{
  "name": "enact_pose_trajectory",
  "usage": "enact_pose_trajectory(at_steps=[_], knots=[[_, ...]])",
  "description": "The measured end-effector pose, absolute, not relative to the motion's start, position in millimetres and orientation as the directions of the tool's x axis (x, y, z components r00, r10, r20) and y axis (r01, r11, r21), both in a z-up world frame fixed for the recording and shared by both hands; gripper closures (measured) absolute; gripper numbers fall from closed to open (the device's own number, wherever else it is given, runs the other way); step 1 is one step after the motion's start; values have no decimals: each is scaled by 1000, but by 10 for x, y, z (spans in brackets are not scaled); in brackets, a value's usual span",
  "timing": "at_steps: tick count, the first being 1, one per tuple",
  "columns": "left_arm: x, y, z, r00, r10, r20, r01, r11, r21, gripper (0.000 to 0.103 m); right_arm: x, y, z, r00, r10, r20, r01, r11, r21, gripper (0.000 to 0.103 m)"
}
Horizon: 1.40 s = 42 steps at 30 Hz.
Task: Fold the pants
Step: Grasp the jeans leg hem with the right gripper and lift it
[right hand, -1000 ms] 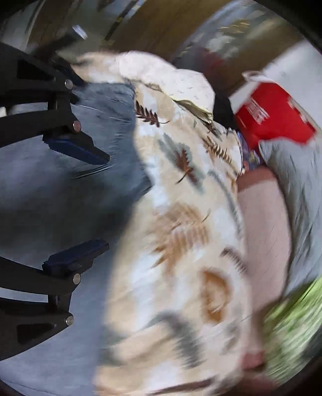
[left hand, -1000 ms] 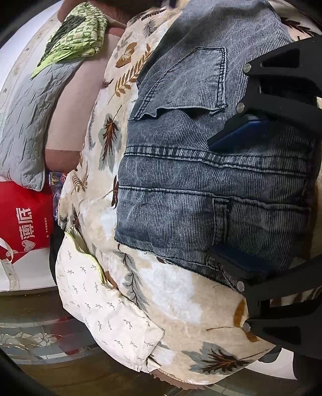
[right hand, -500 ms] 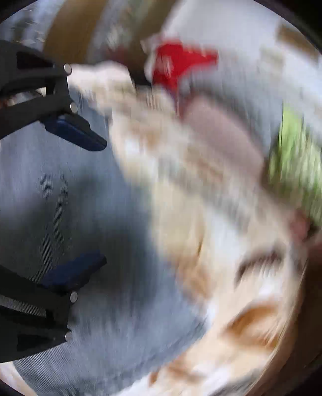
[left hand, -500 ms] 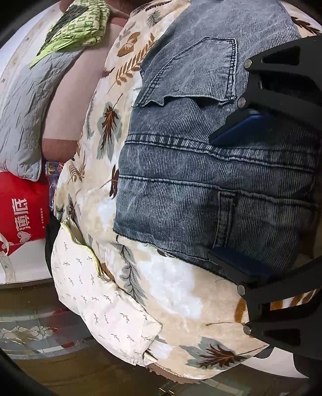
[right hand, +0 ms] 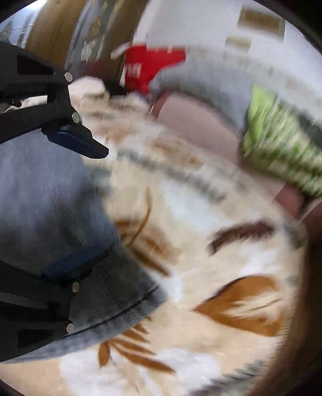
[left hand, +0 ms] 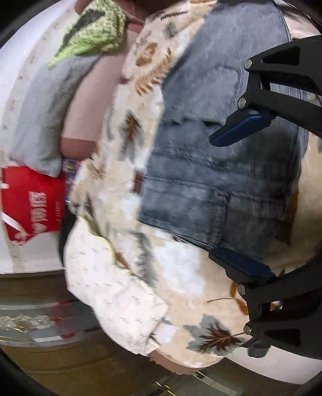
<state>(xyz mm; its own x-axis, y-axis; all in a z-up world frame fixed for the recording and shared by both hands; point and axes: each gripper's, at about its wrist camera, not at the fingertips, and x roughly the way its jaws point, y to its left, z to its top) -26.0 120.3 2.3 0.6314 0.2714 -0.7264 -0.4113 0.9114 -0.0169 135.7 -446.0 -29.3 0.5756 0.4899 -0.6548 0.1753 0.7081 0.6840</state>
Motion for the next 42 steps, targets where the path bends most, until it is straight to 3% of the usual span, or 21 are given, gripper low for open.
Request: enact_pose_trajectory(at_steps=[4,11,18,20,24,25,26,28,33,35,37,39,40,41,42], knots=[[-214,936,228,711,173,-681,-302,950,-74,18,716,-4615,56,635,426,-644,217,702,678,27],[-37,509,197,717,7,-697,-126,985,-119,18,-372,-4902,-349,602,395,-694,420,583,695,27],[24,211,16,653,-69,-754,-62,988,-143,18,-256,-5088,-518,636,397,-662,437,521,733,27],[47,119,-11,633,-82,-770,-53,987,-149,18,-98,-5093,-582,606,374,-702,474,540,696,27],[146,-115,-69,588,-103,-802,-37,987,-154,18,-7,-5108,-621,611,378,-696,484,518,706,26],[179,-178,-74,579,-104,-808,-35,988,-152,18,10,-5087,-605,608,367,-704,474,543,693,30],[225,-263,-73,571,-106,-814,-26,989,-148,18,24,-5066,-601,601,349,-719,479,564,673,51],[316,-494,-53,561,-113,-820,11,992,-129,18,-9,-5123,-635,590,343,-731,488,569,662,71],[534,-1108,-51,543,-123,-831,120,990,-69,18,-33,-5107,-602,593,364,-718,454,585,672,68],[631,-1298,-110,516,-125,-847,135,989,-64,18,-43,-5137,-638,600,376,-706,463,556,690,44],[691,-1407,-137,516,-124,-848,135,989,-63,18,-68,-5193,-708,623,399,-673,467,500,729,43],[734,-1505,-186,509,-116,-853,139,989,-51,18,-58,-5207,-718,625,404,-668,461,499,734,44],[753,-1558,-238,504,-105,-857,148,988,-34,18,-52,-5207,-712,616,398,-680,460,519,721,53],[769,-1605,-309,495,-78,-865,150,989,-3,18,-42,-5201,-709,606,386,-695,463,540,703,69],[795,-1645,-399,478,-49,-877,152,988,28,18,-39,-5203,-714,598,378,-707,466,553,690,73]])
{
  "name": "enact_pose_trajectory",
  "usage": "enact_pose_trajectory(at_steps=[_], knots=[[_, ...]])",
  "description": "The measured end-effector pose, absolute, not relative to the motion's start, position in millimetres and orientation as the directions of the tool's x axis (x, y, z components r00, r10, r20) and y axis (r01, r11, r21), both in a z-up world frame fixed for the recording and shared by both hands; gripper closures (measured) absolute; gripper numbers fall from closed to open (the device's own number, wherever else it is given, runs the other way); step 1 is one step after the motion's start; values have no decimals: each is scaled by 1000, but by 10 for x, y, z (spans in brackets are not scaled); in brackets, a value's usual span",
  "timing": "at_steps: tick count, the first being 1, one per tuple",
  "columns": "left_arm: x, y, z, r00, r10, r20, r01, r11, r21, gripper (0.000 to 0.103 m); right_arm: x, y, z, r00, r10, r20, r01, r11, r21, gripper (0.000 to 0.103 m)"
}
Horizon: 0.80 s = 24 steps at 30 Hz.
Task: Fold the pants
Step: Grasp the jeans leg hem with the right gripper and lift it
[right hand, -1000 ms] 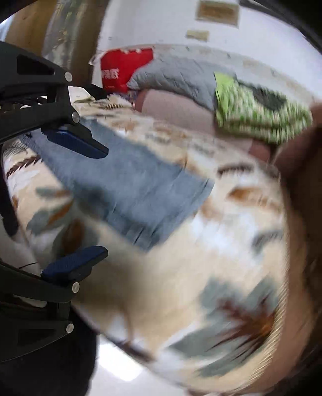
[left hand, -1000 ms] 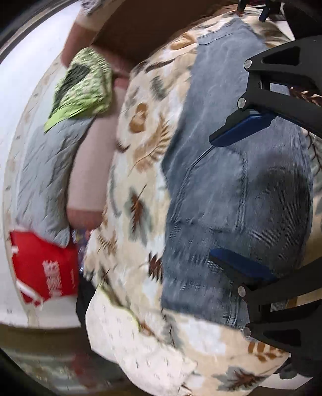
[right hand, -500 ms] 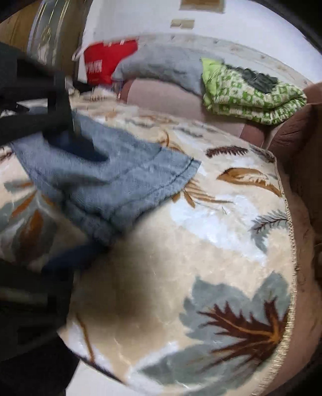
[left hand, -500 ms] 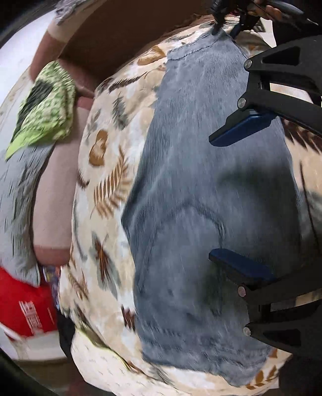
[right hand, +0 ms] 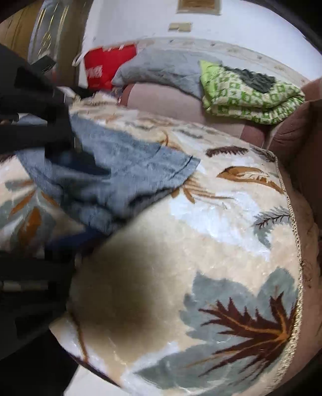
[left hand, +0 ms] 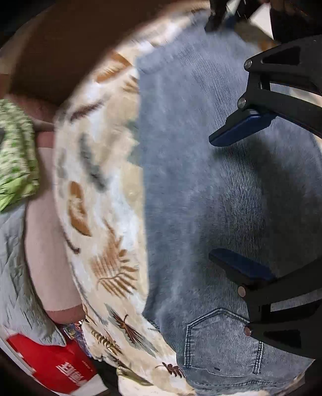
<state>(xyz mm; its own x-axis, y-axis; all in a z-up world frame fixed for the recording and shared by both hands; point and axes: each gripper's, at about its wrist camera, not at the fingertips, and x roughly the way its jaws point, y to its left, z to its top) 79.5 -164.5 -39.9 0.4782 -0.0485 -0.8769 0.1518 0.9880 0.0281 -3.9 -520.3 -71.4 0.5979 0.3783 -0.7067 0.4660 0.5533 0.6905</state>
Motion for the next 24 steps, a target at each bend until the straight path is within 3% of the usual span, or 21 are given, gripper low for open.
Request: enact_pose_trajectory(at_steps=[4,10,12,14,20,24], knots=[[809,-1707,-581,458,4,-889,182,978,98,11,-40,-5200,-704,579,371,-726,453,594,664,79],[786,-1638,-373,485,-39,-874,165,985,48,11,-13,-5125,-622,558,329,-761,447,653,611,79],[830,-1774,-625,394,-13,-919,228,970,84,11,-4,-5107,-603,551,319,-771,448,666,596,79],[808,-1816,-668,445,7,-896,239,963,126,5,18,-5073,-536,541,305,-784,447,685,575,79],[863,-1523,-578,382,-116,-917,197,979,-42,7,180,-4628,145,592,212,-777,314,828,465,83],[670,-831,-240,461,-210,-862,70,977,-200,7,285,-3891,704,656,206,-726,125,919,375,83]])
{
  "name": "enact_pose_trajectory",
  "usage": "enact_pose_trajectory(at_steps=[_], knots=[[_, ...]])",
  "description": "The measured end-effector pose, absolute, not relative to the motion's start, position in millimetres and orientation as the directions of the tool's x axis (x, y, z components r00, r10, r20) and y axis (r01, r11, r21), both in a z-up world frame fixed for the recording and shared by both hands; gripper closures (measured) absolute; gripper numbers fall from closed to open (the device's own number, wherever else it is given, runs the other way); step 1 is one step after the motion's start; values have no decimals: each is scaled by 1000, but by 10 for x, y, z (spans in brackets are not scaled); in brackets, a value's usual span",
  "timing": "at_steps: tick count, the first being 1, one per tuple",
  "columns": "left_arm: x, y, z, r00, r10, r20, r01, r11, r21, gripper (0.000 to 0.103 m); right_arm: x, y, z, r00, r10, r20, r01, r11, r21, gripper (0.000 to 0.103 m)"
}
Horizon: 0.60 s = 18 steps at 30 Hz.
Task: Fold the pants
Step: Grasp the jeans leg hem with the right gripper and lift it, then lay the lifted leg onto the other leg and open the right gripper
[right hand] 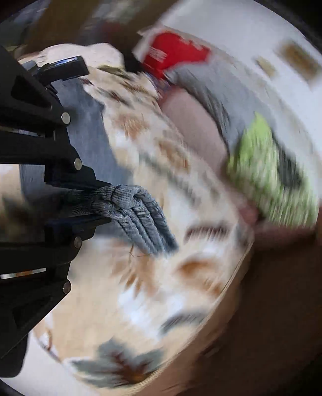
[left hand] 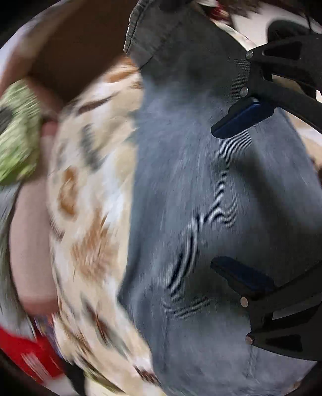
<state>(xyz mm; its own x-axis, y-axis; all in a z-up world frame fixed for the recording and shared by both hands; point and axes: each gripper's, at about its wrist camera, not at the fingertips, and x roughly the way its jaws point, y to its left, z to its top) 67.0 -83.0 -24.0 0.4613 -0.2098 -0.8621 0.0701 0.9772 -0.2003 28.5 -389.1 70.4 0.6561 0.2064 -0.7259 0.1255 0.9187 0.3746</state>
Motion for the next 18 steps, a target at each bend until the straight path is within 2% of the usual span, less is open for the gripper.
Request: enact_pose_trajectory(at_steps=[4,6,9,10,12,13,14,18], knots=[[400,-35,12,550,-174,-817,-64,966,-249,7,227,-2767,854,642,289,-710,-128,954,273,83],[238,336,101,588,-121,-800,-137,959,-246,7,156,-2400,693,608,325,-725,-196,946,260,83],[106,720,135,587,-49,-808,-203,957,-206,7,118,-1921,113,464,410,-785,-275,909,313,77],[107,769,139,585,-37,-810,-213,957,-198,7,109,-1779,-165,388,423,-819,-294,899,325,69],[102,788,160,585,-45,-810,-202,959,-199,7,9,-1755,-227,435,444,-783,-329,888,321,56],[99,753,187,588,-55,-807,-189,961,-203,7,-43,-1791,-158,446,471,-761,-351,874,336,35],[93,685,229,594,-64,-802,-177,962,-208,7,-47,-1845,-115,431,493,-755,-345,864,368,25],[201,216,368,611,-162,-775,-66,965,-254,7,-70,-2264,30,408,593,-695,-236,803,547,24]])
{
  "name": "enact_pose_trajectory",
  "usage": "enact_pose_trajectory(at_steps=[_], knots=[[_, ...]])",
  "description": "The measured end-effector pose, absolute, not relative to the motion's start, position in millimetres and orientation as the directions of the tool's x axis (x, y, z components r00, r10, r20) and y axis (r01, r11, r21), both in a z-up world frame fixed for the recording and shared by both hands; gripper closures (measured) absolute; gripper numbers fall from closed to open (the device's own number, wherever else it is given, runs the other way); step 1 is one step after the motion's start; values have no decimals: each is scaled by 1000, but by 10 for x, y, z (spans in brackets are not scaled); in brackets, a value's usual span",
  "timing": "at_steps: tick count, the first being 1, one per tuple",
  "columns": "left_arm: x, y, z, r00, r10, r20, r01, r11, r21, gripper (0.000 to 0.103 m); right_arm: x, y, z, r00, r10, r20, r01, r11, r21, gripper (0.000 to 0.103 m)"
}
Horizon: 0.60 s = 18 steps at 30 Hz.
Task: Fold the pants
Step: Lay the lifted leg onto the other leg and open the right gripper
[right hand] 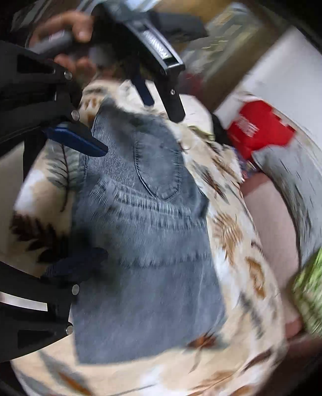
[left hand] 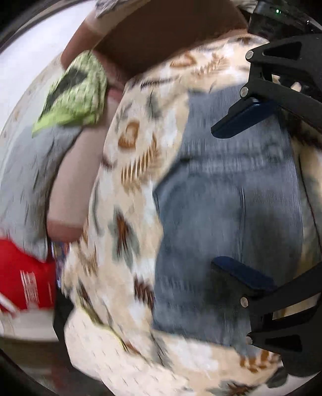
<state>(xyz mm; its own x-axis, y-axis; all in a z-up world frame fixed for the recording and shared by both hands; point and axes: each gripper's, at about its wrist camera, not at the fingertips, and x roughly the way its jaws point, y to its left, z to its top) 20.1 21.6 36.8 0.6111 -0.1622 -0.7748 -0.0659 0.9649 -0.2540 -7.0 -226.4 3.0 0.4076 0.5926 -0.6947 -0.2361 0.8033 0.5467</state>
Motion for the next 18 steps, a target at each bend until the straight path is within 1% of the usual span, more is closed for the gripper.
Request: enact_pose_trajectory(at_steps=[2,4,6,7,10,11,12,14,15,16,18], knots=[[280,-48,371,604,-196,-773,-8,968,-252,7,-137,-2596,48,432,596,-677,-160,790,592,24],[328,-288,298,595,-179,-784,22,978,-206,7,-225,-3000,45,475,582,-660,-67,772,632,24],[401,-498,70,544,-152,-825,59,988,-143,7,-256,-3280,57,510,562,-651,-6,759,651,24],[423,-585,-99,509,-108,-854,61,994,-89,7,-228,-3466,96,532,550,-643,24,750,661,24],[425,-693,-589,386,-48,-921,83,996,-17,6,-30,-3688,211,555,573,-604,32,710,703,24],[362,-695,-601,436,-42,-899,89,996,-4,5,117,-3695,250,544,611,-576,11,681,733,24],[332,-712,-601,452,-34,-892,97,995,11,5,220,-3675,249,534,633,-560,-3,664,748,24],[336,-698,-601,448,-38,-893,97,995,7,5,535,-3509,231,486,692,-534,-37,627,778,24],[348,-685,-606,443,-43,-896,96,995,0,5,755,-3385,147,428,739,-520,-43,592,805,24],[353,-677,-607,442,-44,-896,99,995,-1,5,905,-3293,44,398,761,-513,-27,568,822,24],[348,-682,-607,450,-41,-892,100,995,5,5,1239,-3094,-196,317,784,-534,-22,569,822,24]])
